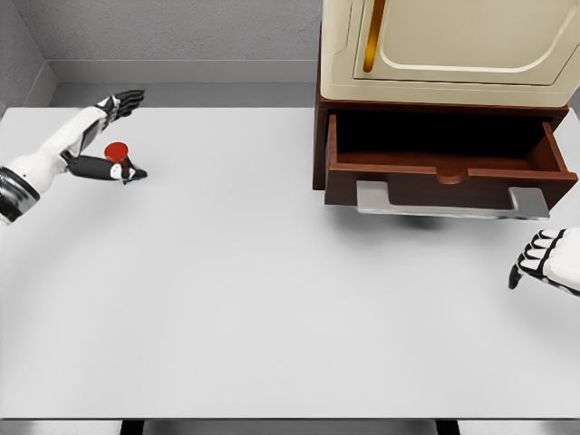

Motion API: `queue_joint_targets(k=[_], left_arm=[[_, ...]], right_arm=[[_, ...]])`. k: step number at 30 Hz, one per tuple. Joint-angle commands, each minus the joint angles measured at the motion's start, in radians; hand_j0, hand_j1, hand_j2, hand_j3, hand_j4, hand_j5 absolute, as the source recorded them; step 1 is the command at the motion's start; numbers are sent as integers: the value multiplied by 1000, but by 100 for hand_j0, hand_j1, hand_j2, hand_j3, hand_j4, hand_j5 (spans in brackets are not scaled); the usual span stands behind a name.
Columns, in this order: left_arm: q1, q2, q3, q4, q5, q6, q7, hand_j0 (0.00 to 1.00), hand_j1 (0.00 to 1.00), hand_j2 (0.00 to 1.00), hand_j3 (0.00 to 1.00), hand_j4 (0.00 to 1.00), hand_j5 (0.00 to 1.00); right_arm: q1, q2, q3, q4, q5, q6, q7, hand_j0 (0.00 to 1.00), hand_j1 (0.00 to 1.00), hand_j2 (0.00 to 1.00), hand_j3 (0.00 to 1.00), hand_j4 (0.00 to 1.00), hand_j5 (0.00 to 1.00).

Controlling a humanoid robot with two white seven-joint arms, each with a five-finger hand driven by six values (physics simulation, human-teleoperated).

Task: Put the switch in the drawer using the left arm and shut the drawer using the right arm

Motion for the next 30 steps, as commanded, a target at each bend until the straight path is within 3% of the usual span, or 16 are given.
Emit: queue_joint_targets(k=[1, 3, 6, 8, 14, 21, 25, 30], left_arm=[[-2, -23, 9, 67, 14, 8, -8, 100, 100, 100, 100, 100, 100], [-2, -38, 35, 95, 14, 8, -6, 100, 100, 100, 100, 100, 100], [-3, -60, 75, 150, 12, 5, -6, 100, 100, 100, 100, 100, 100], [-3, -60, 100, 156, 12, 8, -6, 100, 100, 100, 100, 100, 100], [-32, -81, 120, 244, -3, 27, 2, 100, 100, 100, 100, 100, 100], [-34, -96, 120, 268, -51, 27, 81, 100, 100, 100, 100, 100, 100], [-34, -98, 117, 281, -52, 25, 88, 100, 100, 100, 100, 100, 100], [-34, -135, 133, 284, -113, 25, 92, 100, 100, 100, 100, 100, 100]], right_arm=[[0, -2, 0, 0, -6, -1, 0, 38, 38, 38, 38, 38, 38], [0, -4, 0, 0, -6, -1, 0, 39, 39, 39, 39, 39, 39], [0, -4, 0, 0, -5, -1, 1, 56, 56, 56, 56, 56, 56], [0, -4, 0, 0, -5, -1, 1, 59, 59, 59, 59, 59, 59], [2, -4, 0, 0, -5, -1, 1, 60, 60, 60, 60, 60, 60], [2, -4, 0, 0, -5, -1, 1, 60, 60, 60, 60, 60, 60], [2, -5, 0, 0, -5, -1, 1, 60, 60, 60, 60, 60, 60], [2, -5, 0, 0, -3, -1, 1, 60, 60, 60, 60, 60, 60]])
